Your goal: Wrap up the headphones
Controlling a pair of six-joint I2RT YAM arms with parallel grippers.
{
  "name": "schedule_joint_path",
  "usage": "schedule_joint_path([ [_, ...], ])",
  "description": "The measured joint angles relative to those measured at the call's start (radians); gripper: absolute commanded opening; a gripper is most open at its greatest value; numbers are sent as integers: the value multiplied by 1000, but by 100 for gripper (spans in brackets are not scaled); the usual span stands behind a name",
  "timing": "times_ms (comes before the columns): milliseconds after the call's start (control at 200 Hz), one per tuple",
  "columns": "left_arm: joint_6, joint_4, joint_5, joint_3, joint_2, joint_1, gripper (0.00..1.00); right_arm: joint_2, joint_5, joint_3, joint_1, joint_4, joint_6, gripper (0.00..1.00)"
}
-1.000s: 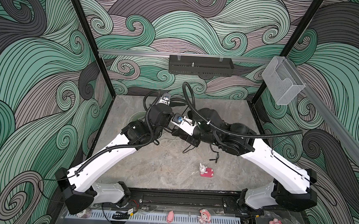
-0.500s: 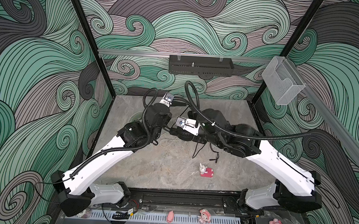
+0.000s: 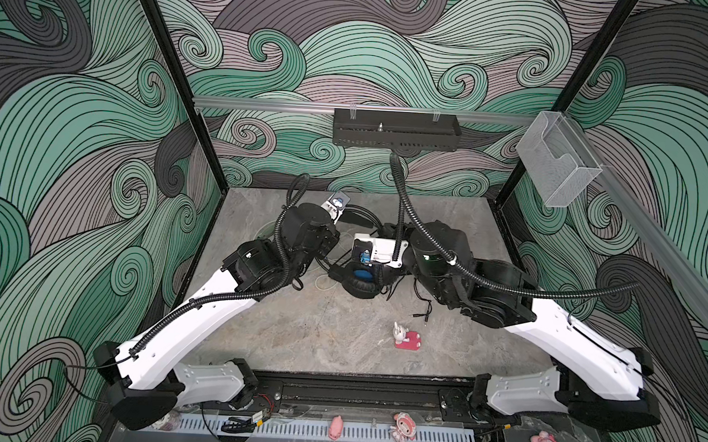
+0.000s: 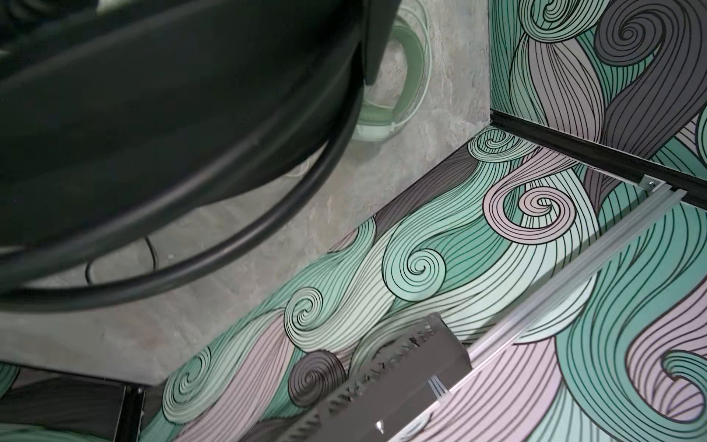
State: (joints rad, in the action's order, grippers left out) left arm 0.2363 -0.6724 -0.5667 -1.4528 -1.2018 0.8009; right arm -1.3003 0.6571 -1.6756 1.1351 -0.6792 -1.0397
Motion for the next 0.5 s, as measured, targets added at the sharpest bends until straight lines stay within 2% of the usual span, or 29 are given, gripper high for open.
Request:
schedule_joint_path([
  [200,26,-58,37,0,14,0,0,64,10,51,-18,74,-75,11],
  [500,13,-92,148,-34,48,0,0,72,-103,60,-150,93,68,12],
])
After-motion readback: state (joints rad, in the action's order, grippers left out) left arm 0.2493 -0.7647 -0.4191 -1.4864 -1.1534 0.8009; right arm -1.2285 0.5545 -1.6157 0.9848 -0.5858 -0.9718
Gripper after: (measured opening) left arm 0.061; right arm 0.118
